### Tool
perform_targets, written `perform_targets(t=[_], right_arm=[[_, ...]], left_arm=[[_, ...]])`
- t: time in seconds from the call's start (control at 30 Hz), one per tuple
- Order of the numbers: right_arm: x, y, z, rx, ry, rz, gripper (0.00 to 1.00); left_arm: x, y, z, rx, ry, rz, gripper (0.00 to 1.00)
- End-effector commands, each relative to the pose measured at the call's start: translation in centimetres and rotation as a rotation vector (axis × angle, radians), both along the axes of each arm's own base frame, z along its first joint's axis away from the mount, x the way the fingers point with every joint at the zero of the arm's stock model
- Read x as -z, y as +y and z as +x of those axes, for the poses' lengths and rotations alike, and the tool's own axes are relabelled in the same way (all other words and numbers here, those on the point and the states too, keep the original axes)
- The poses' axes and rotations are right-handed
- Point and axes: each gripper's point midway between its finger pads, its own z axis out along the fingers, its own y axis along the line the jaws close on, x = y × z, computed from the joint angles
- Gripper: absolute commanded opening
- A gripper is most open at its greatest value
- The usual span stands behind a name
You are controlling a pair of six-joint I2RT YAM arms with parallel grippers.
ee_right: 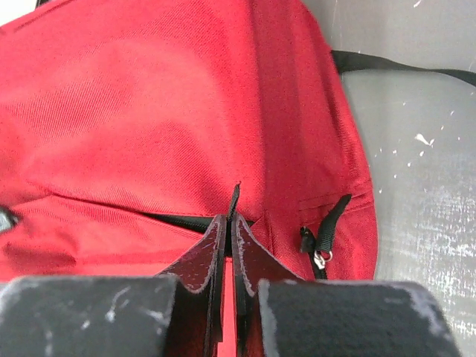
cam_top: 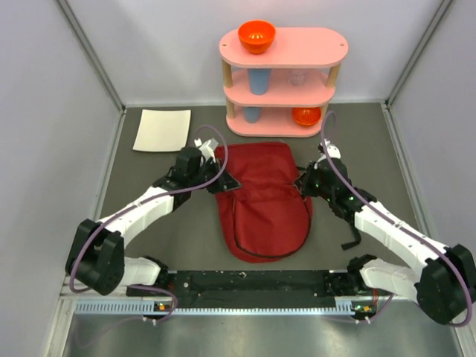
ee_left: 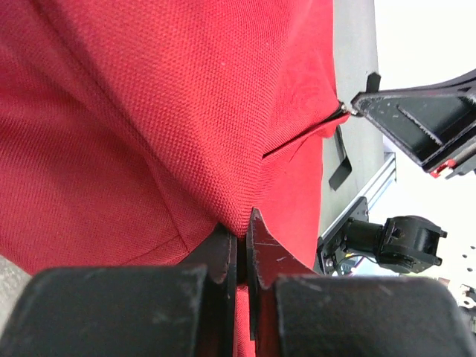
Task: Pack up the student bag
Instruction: Zip the student bag at the center of the board.
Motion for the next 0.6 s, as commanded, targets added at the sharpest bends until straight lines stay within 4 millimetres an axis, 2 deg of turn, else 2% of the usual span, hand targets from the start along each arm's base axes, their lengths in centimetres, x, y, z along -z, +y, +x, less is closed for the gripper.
perform_targets(t=[0.0, 0.07, 0.1, 0.13, 0.17, 0.2, 0.23, 0.27, 0.3, 0.33, 0.4, 0.43, 0.47, 0.57], right_arm=[[0.1, -0.2, -1.0, -0.008, 0.013, 0.021, 0.0], [0.5, -0.6, -1.5, 0.001, 0.036, 0.008, 0.07], [0.2, -0.6, -1.5, 0.004, 0.033, 0.01, 0.11], [-0.1, -0.7, -1.6, 0.002, 0.027, 0.007, 0.2], [-0.2, -1.0, -1.9, 0.008, 0.03, 0.0, 0.28], [-0.3, -1.6, -1.8, 0.034, 0.025, -0.011, 0.42], [-0.5, -2.1, -1.8, 0.05, 0.02, -0.016, 0.63], [-1.2, -2.4, -1.7, 0.063, 0.004, -0.011, 0.7], [-1.1, -3.1, -1.7, 0.088, 0.009, -0.029, 0.74], [-1.4, -3.8, -1.6, 0.114, 0.004, -0.033, 0.79], [-1.9, -4.7, -1.4, 0.142, 0.004, -0.042, 0.83], [-2.0, -5.0, -1.4, 0.157, 0.009, -0.039, 0.84], [-2.1, -5.6, -1.1, 0.177, 0.012, -0.033, 0.84], [-1.9, -5.2, -1.1, 0.156, 0.054, 0.03, 0.84]], left_arm=[[-3.5, -1.1, 2.2, 0.049, -0.134, -0.03, 0.0], [-2.4, -0.1, 2.5, 0.011, -0.126, 0.039, 0.0], [-1.4, 0.7, 1.9, -0.004, -0.08, 0.088, 0.0], [-0.7, 1.3, 1.7, -0.021, -0.068, 0.121, 0.04], [0.0, 2.2, 1.7, -0.047, -0.07, 0.166, 0.12], [-0.1, 2.7, 1.3, -0.058, -0.079, 0.18, 0.2], [1.1, 3.4, 0.4, -0.061, -0.048, 0.209, 0.38], [1.4, 3.8, 0.0, -0.066, -0.051, 0.223, 0.45], [0.9, 4.5, -0.2, -0.094, -0.073, 0.232, 0.52], [1.8, 5.2, -0.9, -0.102, -0.058, 0.25, 0.59], [1.4, 6.3, -1.3, -0.147, -0.089, 0.265, 0.66], [1.9, 6.7, -1.6, -0.163, -0.084, 0.278, 0.68], [1.2, 7.0, -1.7, -0.177, -0.108, 0.27, 0.7], [0.6, 7.6, -1.6, -0.206, -0.142, 0.276, 0.77]])
